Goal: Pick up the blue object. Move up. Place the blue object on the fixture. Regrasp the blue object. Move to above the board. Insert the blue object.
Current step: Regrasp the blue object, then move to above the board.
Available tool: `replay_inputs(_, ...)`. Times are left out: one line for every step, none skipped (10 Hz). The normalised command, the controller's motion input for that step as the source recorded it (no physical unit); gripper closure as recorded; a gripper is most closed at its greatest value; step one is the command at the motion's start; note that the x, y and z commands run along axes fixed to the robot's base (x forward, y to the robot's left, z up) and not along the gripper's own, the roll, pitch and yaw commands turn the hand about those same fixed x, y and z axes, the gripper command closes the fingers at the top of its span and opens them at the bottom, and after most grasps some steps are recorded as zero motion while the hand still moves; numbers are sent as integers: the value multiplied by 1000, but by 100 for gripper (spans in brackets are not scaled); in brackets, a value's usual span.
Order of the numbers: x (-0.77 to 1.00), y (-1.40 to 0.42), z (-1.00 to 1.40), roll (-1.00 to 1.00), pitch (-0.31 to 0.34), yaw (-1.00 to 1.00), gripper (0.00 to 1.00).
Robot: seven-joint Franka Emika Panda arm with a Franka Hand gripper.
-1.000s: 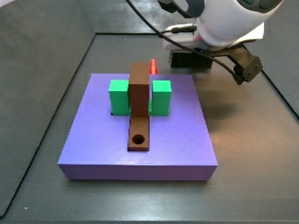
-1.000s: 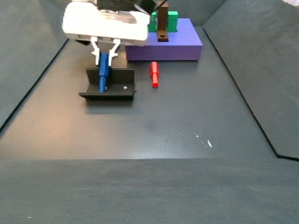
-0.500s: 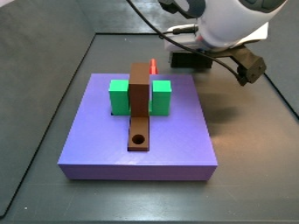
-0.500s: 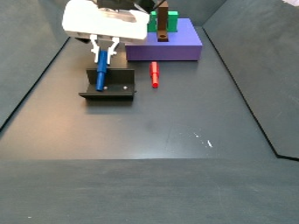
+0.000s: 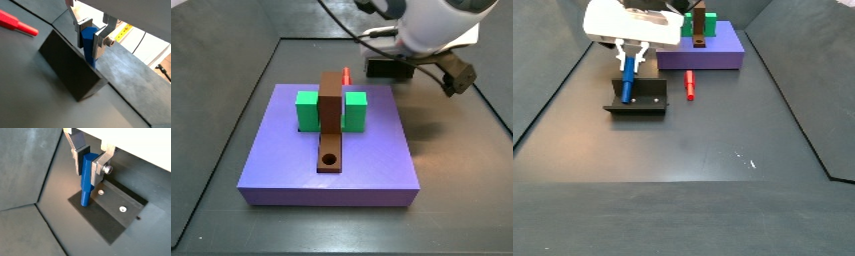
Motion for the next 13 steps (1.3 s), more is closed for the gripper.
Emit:
replay_inputs(0, 0, 0, 0, 0, 0, 100)
replay_inputs(0, 0, 0, 0, 0, 0, 100)
replay_inputs(0, 0, 0, 0, 0, 0, 100)
replay_inputs(0, 0, 0, 0, 0, 0, 100)
replay_inputs(0, 0, 0, 0, 0, 0, 100)
replay_inputs(0, 0, 1400, 0, 0, 0, 100)
replay_inputs(-29, -29, 1400, -24, 8, -58, 100)
replay_inputs(-51, -19, 1400, -100, 17, -74, 100)
replay_inputs(-56, -10, 1400, -86, 30, -45, 100)
replay_inputs(-48, -17, 1400, -60, 61, -29, 100)
replay_inputs(-49, -26, 1400, -8, 74, -12, 100)
replay_inputs(-43, -25, 1400, 6, 70, -2, 100)
replay_inputs(-6, -13, 604, -18, 87, 16, 100)
